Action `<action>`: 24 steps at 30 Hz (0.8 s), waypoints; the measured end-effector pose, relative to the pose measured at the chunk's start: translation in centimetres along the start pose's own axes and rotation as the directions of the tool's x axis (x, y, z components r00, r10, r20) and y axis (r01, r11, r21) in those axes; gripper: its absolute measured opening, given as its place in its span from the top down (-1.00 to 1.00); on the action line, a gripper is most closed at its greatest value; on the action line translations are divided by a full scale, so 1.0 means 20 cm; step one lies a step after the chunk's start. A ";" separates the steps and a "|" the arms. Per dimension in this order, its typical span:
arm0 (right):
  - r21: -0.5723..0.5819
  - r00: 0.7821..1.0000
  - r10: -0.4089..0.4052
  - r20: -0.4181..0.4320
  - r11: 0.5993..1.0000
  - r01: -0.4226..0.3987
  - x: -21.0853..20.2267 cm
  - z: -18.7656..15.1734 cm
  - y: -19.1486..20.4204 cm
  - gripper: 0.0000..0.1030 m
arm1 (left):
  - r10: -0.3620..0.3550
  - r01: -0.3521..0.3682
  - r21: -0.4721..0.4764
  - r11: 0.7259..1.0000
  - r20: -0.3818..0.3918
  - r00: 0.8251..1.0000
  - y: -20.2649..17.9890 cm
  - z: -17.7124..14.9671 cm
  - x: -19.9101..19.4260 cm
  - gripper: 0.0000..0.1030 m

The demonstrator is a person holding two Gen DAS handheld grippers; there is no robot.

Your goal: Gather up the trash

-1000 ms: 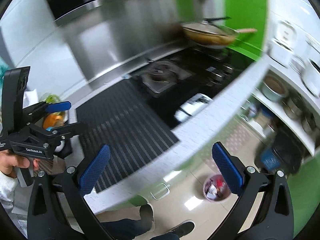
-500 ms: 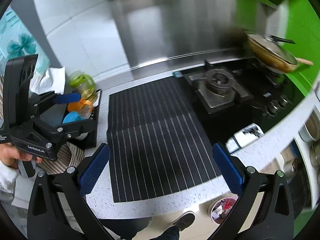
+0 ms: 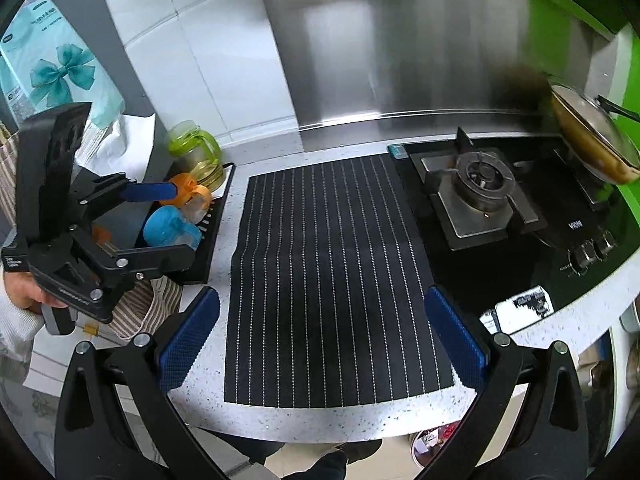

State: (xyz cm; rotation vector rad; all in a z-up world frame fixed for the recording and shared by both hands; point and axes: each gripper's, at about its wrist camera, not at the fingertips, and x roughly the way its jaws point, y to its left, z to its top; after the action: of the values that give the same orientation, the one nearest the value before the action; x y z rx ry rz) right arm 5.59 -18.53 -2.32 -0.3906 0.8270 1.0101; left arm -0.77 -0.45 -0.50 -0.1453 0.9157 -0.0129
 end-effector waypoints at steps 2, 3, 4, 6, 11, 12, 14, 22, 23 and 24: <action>-0.018 1.000 0.004 -0.005 1.000 -0.004 0.00 0.01 0.00 -0.94 | -0.001 0.001 -0.003 1.000 -0.009 1.000 0.01 0.00 0.01 -0.90; -0.023 1.000 0.008 -0.007 1.000 -0.008 0.01 0.01 0.01 -0.94 | -0.002 0.002 -0.003 1.000 -0.011 1.000 0.01 -0.01 0.02 -0.90; -0.027 1.000 0.012 -0.009 1.000 -0.012 0.00 0.01 0.01 -0.94 | -0.006 0.006 -0.002 1.000 -0.015 1.000 0.01 -0.01 0.02 -0.90; -0.029 1.000 0.016 -0.011 0.999 -0.016 0.01 0.01 0.01 -0.94 | -0.015 0.015 -0.003 1.000 -0.020 1.000 0.02 -0.01 0.03 -0.90; -0.021 1.000 0.020 -0.016 1.000 -0.020 0.01 0.01 0.00 -0.94 | -0.006 0.006 0.000 1.000 -0.032 0.999 0.02 -0.02 0.05 -0.90; -0.018 1.000 0.021 -0.017 1.000 -0.021 0.02 0.01 0.00 -0.94 | -0.006 0.006 -0.001 1.000 -0.034 0.999 0.02 -0.02 0.05 -0.90; -0.009 0.999 0.028 -0.019 1.000 -0.028 0.02 0.01 0.00 -0.94 | -0.005 0.005 -0.001 1.000 -0.039 0.999 0.02 -0.02 0.05 -0.90; -0.013 0.999 0.027 -0.024 1.000 -0.028 0.03 0.00 0.00 -0.94 | 0.037 -0.037 0.011 0.999 -0.023 0.999 0.00 -0.02 0.05 -0.90; -0.013 0.999 0.028 -0.024 1.000 -0.028 0.03 0.00 0.00 -0.94 | 0.054 -0.054 0.020 0.998 -0.018 0.998 -0.01 -0.02 0.05 -0.90; -0.013 0.999 0.027 -0.023 1.000 -0.027 0.03 0.00 0.00 -0.94 | 0.063 -0.062 0.023 0.998 -0.013 0.998 -0.02 -0.02 0.05 -0.90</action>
State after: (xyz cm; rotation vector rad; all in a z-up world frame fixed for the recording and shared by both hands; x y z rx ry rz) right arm 5.74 -18.22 -2.83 -0.4036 0.8491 1.0384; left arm -0.41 -0.89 -1.47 -0.0960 0.9331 0.0340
